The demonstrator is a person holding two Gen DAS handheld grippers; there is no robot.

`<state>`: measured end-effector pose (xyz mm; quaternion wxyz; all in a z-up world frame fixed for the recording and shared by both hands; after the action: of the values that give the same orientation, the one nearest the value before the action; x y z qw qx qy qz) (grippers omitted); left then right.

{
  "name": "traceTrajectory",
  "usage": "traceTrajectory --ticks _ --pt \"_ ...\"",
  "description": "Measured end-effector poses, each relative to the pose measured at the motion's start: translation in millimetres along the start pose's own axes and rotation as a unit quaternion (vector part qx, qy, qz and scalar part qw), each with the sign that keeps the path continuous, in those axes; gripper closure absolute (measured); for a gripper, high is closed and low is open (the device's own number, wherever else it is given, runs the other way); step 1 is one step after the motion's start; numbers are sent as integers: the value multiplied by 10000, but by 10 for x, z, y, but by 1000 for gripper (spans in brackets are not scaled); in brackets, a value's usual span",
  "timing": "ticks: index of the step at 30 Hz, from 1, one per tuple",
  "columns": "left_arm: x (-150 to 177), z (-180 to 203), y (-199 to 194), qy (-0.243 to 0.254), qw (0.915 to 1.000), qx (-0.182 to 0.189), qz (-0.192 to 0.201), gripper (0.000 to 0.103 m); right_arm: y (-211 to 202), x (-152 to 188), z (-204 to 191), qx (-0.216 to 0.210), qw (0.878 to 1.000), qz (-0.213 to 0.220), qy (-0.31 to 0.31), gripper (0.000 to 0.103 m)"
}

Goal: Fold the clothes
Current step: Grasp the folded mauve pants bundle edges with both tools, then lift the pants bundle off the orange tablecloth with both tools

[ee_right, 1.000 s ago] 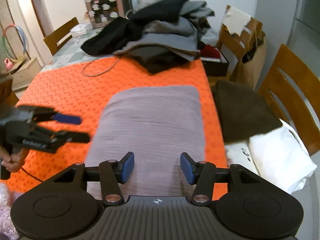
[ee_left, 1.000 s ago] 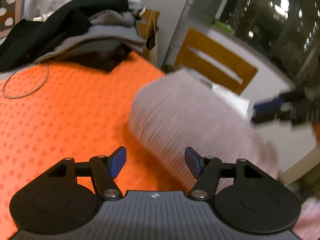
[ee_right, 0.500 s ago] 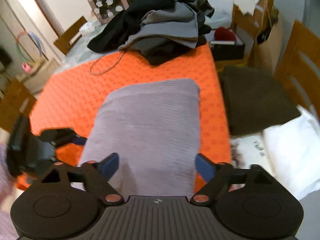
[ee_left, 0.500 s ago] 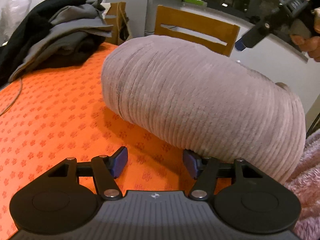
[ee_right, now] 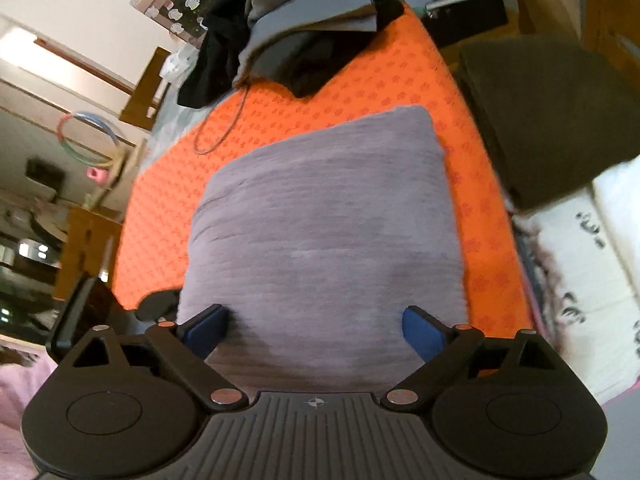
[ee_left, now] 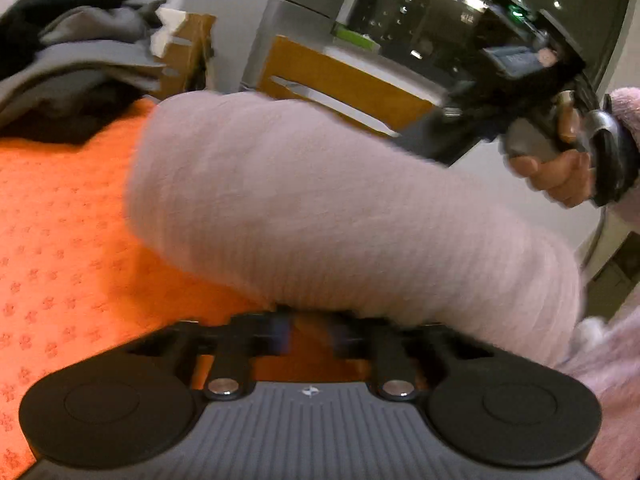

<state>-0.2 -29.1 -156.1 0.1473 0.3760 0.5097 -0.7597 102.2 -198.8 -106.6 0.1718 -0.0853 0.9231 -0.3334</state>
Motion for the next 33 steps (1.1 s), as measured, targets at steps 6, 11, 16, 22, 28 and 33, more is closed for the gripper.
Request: traceTrajectory --ticks 6,11,16,22,28,33 --pt "-193 64 -174 -819 9958 -164 382 95 -139 -83 -150 -194 9991 322 216 7" --pt "-291 -36 -571 -995 9911 -429 770 96 -202 -158 -485 -450 9977 487 117 7" --pt "-217 -326 -1191 -952 9883 -843 845 98 39 -152 -945 -836 9958 363 10 7" --pt "192 -800 -2090 -755 9852 -1461 473 99 780 7 -1557 -1545 9879 -94 38 7" --pt "707 -1363 -2970 -751 9752 -2074 -202 99 1813 271 -2171 -2316 9697 -724 292 7" --pt "1082 -1837 -3629 -873 9617 -2539 -556 100 2621 415 -2493 -2949 9475 -1017 707 7"
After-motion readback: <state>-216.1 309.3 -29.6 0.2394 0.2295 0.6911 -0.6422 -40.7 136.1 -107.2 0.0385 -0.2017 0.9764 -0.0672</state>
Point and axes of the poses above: each gripper's, at about its wrist camera, not at the fingertips, and y roughly the way its jaws point, z to its right, x to its underside, the point moved 4 cm from there along y, roughly the way its jaws point, and after that the axes turned 9 degrees about -x, right-handed, at the moved point
